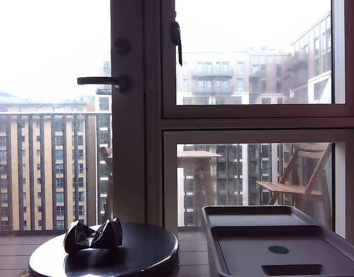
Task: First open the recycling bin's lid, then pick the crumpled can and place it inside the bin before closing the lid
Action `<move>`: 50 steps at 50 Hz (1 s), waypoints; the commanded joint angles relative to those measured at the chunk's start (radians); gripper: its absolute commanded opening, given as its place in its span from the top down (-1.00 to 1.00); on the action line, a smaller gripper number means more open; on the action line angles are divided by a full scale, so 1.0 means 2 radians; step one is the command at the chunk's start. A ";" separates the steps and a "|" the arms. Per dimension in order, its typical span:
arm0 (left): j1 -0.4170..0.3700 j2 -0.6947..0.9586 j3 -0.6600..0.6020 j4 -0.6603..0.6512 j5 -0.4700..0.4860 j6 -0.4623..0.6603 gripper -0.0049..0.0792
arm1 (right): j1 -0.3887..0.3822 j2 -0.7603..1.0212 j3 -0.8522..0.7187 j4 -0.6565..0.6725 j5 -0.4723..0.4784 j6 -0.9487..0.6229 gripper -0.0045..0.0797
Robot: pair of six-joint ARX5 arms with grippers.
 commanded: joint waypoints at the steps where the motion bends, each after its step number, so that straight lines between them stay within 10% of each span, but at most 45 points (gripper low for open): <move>1: 0.023 -0.009 0.012 0.020 0.114 -0.038 0.93 | -0.030 -0.003 0.021 -0.008 -0.064 0.094 0.92; 28: 0.023 0.005 0.119 -0.070 0.197 -0.003 0.93 | -0.028 0.011 0.166 -0.118 -0.116 0.070 0.92; 50: -0.028 0.178 0.243 -0.240 0.316 0.307 0.83 | -0.006 0.194 0.281 -0.249 -0.248 -0.131 0.85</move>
